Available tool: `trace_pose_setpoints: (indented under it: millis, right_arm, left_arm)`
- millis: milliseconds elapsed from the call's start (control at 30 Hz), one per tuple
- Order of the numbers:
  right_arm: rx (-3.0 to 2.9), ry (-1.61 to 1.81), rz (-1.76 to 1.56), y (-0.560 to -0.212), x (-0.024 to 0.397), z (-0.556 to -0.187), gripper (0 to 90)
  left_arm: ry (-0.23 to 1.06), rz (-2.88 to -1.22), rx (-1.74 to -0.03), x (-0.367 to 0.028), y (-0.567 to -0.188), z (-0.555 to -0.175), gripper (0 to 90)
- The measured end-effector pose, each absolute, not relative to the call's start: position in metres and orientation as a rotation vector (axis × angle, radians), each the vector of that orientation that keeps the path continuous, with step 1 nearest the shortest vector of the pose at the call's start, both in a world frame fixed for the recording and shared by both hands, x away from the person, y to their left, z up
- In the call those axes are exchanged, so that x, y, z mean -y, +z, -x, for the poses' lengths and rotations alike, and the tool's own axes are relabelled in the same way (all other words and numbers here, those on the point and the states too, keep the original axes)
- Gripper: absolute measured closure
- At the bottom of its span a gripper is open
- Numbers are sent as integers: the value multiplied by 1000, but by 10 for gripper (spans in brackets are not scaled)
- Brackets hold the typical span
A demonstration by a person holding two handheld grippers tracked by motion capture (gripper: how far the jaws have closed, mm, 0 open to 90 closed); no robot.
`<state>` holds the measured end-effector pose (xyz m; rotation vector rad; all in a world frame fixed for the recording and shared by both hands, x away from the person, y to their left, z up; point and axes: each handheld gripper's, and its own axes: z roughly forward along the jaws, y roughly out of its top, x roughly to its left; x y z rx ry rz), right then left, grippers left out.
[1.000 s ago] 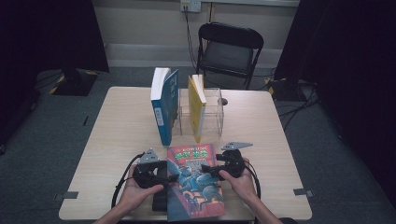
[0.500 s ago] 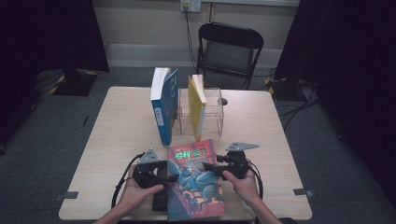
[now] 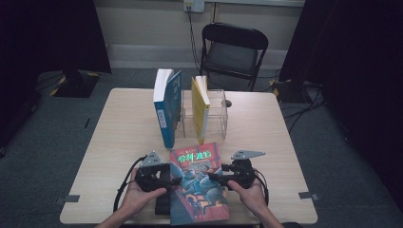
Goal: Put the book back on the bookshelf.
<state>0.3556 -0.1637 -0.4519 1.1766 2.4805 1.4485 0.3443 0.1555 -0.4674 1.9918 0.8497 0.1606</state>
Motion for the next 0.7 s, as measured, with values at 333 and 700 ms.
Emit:
trace_pose_setpoints:
  millis: [333,700]
  right_arm:
    - [-2460,1446,-1175,-456,144,-369,363]
    - [-2609,1508,-1112,-453,135,-367,538]
  left_arm:
    - [179,-1988,-856,-153,-468,-346,216]
    - [205,-1994,-870,-150,-467,-350,192]
